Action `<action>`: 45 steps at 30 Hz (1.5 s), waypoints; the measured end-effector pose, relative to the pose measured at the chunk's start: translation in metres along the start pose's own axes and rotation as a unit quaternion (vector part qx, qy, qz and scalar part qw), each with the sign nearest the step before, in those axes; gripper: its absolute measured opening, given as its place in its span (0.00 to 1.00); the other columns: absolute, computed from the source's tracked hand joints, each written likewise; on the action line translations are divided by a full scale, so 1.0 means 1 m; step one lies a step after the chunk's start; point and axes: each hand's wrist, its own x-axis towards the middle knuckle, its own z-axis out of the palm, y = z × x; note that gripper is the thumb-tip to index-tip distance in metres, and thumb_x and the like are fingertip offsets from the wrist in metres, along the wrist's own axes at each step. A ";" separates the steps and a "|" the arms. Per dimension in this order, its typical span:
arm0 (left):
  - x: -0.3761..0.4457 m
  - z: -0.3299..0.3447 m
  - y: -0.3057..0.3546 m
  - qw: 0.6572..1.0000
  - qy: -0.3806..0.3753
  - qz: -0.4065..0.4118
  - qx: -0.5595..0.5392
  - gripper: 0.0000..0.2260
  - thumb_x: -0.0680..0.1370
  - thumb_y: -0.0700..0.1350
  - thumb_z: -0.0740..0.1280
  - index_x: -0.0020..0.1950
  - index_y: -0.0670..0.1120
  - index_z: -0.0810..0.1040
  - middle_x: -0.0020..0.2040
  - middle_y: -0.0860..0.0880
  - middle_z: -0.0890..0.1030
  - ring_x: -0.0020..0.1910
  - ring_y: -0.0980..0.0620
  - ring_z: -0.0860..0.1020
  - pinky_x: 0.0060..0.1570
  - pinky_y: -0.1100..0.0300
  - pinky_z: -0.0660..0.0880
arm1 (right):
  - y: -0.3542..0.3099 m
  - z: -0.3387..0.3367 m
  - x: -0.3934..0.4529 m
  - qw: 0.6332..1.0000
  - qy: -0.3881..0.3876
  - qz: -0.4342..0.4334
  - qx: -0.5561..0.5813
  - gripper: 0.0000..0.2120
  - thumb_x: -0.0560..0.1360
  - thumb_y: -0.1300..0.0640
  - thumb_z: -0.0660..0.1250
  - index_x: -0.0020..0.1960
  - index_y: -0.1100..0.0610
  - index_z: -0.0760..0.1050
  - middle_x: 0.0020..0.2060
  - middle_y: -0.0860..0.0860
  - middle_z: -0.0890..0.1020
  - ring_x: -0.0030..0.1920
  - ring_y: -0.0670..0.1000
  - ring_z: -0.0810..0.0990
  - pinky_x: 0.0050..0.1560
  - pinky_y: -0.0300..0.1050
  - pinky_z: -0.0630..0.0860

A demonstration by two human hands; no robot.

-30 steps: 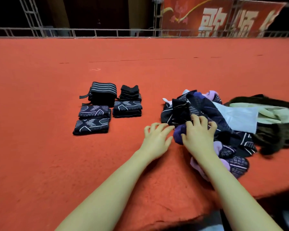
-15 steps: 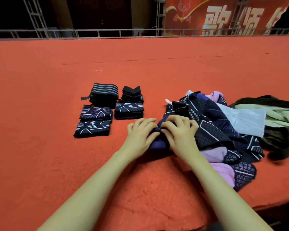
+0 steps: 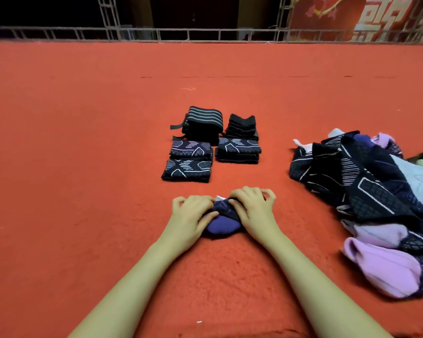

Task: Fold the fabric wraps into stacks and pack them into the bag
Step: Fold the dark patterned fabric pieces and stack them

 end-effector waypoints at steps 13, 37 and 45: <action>-0.006 -0.005 -0.004 0.979 0.164 -0.118 -0.001 0.03 0.78 0.50 0.59 0.48 0.54 0.71 0.53 0.52 0.79 0.50 0.56 0.73 0.46 0.59 0.55 | 0.013 0.006 0.020 0.985 -0.015 0.163 -0.046 0.07 0.80 0.52 0.59 0.49 0.51 0.76 0.43 0.48 0.76 0.50 0.54 0.70 0.51 0.49 0.53; 0.007 0.015 0.004 0.995 0.043 -0.078 0.051 0.13 0.74 0.54 0.60 0.48 0.49 0.80 0.54 0.55 0.82 0.56 0.58 0.75 0.48 0.61 0.55 | 0.006 -0.001 0.001 0.999 -0.026 -0.018 -0.010 0.13 0.75 0.46 0.56 0.45 0.47 0.78 0.43 0.41 0.80 0.50 0.45 0.74 0.48 0.42 0.49; 0.001 0.007 0.007 0.986 0.126 -0.100 -0.045 0.14 0.78 0.54 0.58 0.48 0.51 0.82 0.49 0.60 0.79 0.51 0.61 0.72 0.48 0.57 0.56 | 0.003 -0.005 -0.004 0.996 0.061 -0.038 -0.056 0.25 0.82 0.42 0.45 0.41 0.50 0.75 0.32 0.44 0.75 0.41 0.47 0.69 0.46 0.47 0.55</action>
